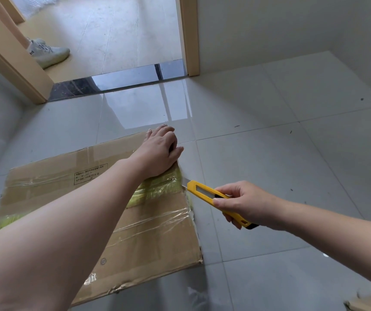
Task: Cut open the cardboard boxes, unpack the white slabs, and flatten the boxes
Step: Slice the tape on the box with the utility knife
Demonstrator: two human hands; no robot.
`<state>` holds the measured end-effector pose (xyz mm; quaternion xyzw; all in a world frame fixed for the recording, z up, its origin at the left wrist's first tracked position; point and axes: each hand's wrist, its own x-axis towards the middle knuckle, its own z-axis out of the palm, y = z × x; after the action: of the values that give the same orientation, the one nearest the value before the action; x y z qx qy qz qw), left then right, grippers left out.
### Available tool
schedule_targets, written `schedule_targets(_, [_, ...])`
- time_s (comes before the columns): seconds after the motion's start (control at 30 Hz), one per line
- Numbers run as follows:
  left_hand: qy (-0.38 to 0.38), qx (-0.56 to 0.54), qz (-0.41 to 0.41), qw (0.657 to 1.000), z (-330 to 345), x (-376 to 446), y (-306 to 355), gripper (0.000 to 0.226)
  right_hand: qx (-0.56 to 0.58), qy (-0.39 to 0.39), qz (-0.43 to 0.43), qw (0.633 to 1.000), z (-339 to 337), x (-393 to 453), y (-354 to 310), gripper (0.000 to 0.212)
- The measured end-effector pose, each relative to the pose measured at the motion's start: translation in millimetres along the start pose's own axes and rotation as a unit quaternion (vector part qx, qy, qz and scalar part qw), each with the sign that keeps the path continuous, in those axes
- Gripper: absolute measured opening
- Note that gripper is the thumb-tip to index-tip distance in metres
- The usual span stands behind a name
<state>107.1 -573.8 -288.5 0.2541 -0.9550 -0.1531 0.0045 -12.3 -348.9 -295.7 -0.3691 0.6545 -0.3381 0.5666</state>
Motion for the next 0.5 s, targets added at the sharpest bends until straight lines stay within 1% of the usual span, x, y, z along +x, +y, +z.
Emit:
schedule_targets(0.1, [0.002, -0.001, 0.002, 1.0, 0.4, 1.1, -1.2, 0.022, 0.01, -0.005, 0.008, 1.0, -6.5, -11.0, 7.0, 0.015])
schedule_targets(0.23, [0.005, 0.013, 0.0, 1.0, 1.0, 4.7, 0.7, 0.025, -0.008, -0.005, 0.006, 1.0, -10.5, -9.3, 4.4, 0.016])
schedule_targets(0.4, [-0.008, 0.025, -0.005, 1.0, -3.1, 9.9, 3.0, 0.012, -0.008, -0.001, 0.004, 1.0, -6.0, -12.4, 8.0, 0.016])
schedule_targets(0.5, [-0.012, 0.023, -0.01, 1.0, -3.6, 12.9, 3.4, 0.012, -0.015, 0.001, 0.004, 1.0, -9.0, -15.3, 9.0, 0.014])
